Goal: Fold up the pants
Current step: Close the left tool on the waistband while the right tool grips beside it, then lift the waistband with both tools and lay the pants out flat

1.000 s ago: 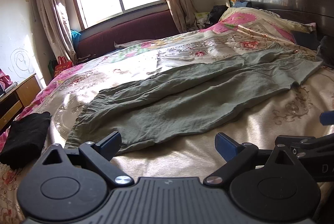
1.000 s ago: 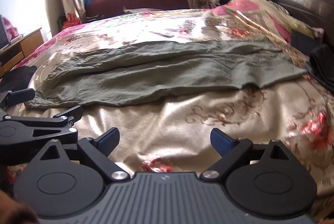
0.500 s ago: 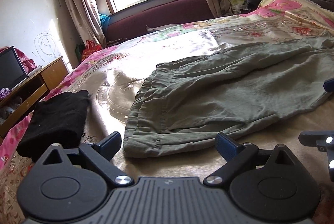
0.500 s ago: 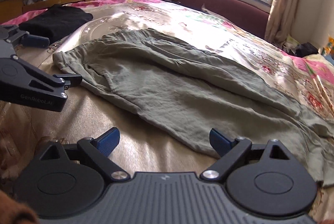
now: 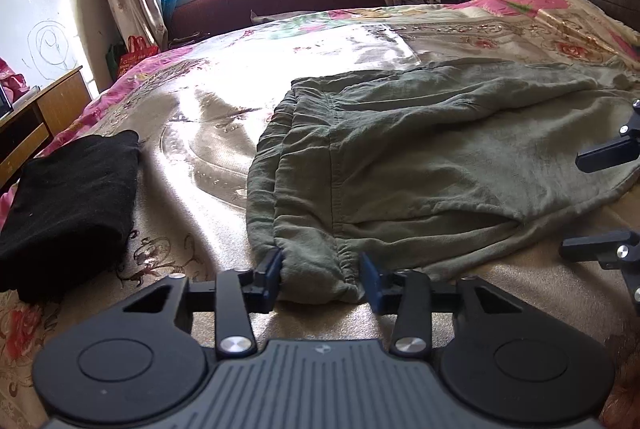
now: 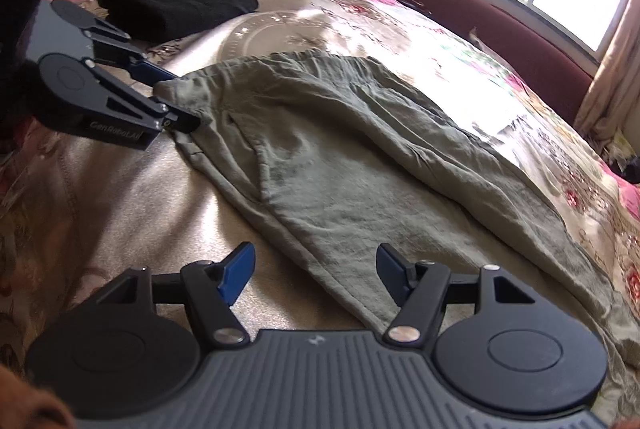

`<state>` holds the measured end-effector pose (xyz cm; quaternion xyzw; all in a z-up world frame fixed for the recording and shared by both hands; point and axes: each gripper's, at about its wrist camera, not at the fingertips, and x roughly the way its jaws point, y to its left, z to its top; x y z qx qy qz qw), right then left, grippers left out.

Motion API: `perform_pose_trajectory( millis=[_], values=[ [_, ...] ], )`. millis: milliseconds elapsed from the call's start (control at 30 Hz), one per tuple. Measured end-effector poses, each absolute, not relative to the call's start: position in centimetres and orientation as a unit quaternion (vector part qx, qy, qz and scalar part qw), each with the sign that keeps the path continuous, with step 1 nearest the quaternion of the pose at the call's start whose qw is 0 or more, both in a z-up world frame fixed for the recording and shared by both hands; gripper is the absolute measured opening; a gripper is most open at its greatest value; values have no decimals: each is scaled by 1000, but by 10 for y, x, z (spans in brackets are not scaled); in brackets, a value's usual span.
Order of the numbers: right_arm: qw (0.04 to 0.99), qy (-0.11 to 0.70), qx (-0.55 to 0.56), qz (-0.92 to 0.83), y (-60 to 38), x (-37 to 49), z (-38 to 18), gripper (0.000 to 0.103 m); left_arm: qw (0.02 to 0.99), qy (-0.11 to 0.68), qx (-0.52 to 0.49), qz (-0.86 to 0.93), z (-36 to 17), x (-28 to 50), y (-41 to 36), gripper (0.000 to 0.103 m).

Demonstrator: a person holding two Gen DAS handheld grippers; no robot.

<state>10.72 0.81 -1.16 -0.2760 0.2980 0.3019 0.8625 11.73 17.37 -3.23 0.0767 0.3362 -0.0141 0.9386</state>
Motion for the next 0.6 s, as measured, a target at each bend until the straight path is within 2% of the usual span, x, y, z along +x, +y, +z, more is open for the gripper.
perform_pose_trajectory(
  millis=[133, 200, 233, 367, 600],
  values=[
    [858, 283, -308, 299, 29, 113, -21, 65, 941, 335, 42, -2, -31, 121, 185, 34],
    [857, 306, -284, 303, 35, 123, -20, 40, 941, 336, 39, -7, -32, 120, 188, 34],
    [853, 329, -259, 312, 35, 129, -18, 17, 941, 337, 38, -11, -31, 119, 189, 33],
    [858, 346, -240, 296, 44, 126, -17, 10, 944, 330, 24, -22, -26, 114, 198, 28],
    [842, 358, -212, 344, 69, 99, -5, 8, 945, 325, 29, -10, -19, 103, 223, 26]
  ],
)
